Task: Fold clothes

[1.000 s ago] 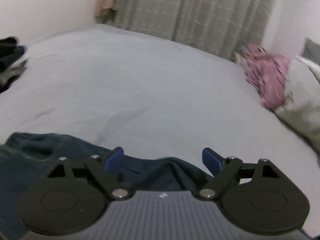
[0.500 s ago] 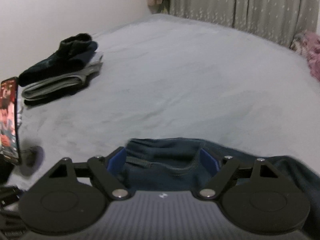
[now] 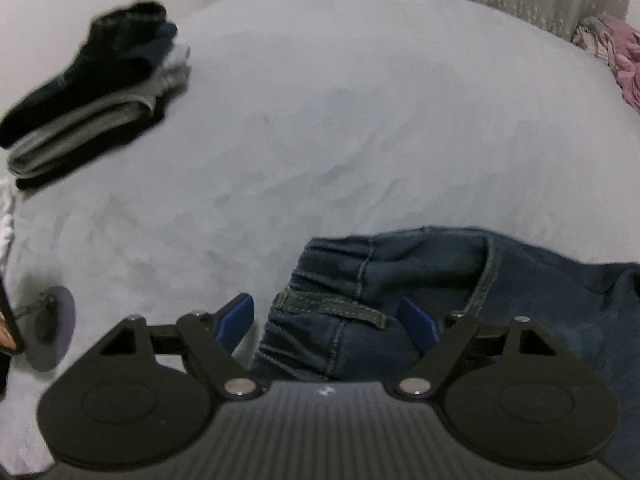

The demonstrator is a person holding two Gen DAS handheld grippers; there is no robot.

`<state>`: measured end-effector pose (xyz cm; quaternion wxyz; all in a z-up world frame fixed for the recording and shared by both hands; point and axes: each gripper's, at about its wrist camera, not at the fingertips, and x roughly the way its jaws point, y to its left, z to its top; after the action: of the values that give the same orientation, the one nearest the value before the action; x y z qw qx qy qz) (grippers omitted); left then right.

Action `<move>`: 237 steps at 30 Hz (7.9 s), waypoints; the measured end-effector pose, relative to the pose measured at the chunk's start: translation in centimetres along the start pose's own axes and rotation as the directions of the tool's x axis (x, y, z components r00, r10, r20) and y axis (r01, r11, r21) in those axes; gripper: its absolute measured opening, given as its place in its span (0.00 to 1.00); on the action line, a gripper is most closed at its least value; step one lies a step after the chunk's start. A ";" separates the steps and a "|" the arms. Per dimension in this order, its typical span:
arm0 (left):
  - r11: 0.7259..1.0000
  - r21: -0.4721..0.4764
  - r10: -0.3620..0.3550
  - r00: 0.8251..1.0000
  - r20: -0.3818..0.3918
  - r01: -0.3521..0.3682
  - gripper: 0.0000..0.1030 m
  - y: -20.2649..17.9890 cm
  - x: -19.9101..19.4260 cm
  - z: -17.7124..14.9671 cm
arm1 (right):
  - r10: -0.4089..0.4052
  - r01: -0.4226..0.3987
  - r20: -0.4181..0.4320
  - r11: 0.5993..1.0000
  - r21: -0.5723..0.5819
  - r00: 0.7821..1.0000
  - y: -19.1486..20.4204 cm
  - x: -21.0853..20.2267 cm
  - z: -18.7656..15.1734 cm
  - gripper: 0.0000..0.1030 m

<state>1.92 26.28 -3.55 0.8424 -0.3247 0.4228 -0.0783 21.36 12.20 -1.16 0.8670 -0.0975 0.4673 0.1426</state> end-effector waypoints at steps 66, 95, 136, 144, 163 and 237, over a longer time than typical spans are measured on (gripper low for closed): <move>0.812 0.293 0.422 0.855 0.301 -0.504 0.79 -8.5 -0.4 -1.7 | 0.109 -0.186 0.344 0.962 0.201 0.933 -12.5 -14.0 -9.7 0.93; 0.765 0.533 0.221 0.924 0.311 -0.362 0.80 -21.1 5.5 -10.6 | -0.138 -0.008 0.412 0.943 0.334 0.901 -29.7 -20.9 -32.1 1.00; 0.821 0.479 0.184 0.937 0.296 -0.312 0.87 -21.5 11.9 -9.3 | -0.245 0.116 0.515 0.956 0.268 0.821 -43.5 -16.1 -29.5 0.29; 0.844 0.472 0.136 0.952 0.274 -0.257 0.87 -22.1 10.1 -7.7 | -0.386 0.181 0.566 0.906 0.383 0.729 -41.9 -19.6 -28.7 0.07; 0.831 0.501 0.107 0.954 0.281 -0.241 0.87 -23.2 11.2 -4.5 | -0.623 0.596 0.590 0.753 0.277 0.513 -39.9 -22.5 -19.6 0.05; 0.250 0.961 -0.088 0.986 0.142 -0.116 0.79 -39.0 17.1 -30.2 | -0.226 0.175 0.388 0.971 0.162 0.894 -41.4 -22.1 -42.1 0.93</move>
<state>-4.81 -25.49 -4.04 0.8971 0.2576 0.2172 -0.2858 -9.11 -42.92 -4.04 0.9591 -0.0599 0.2737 0.0404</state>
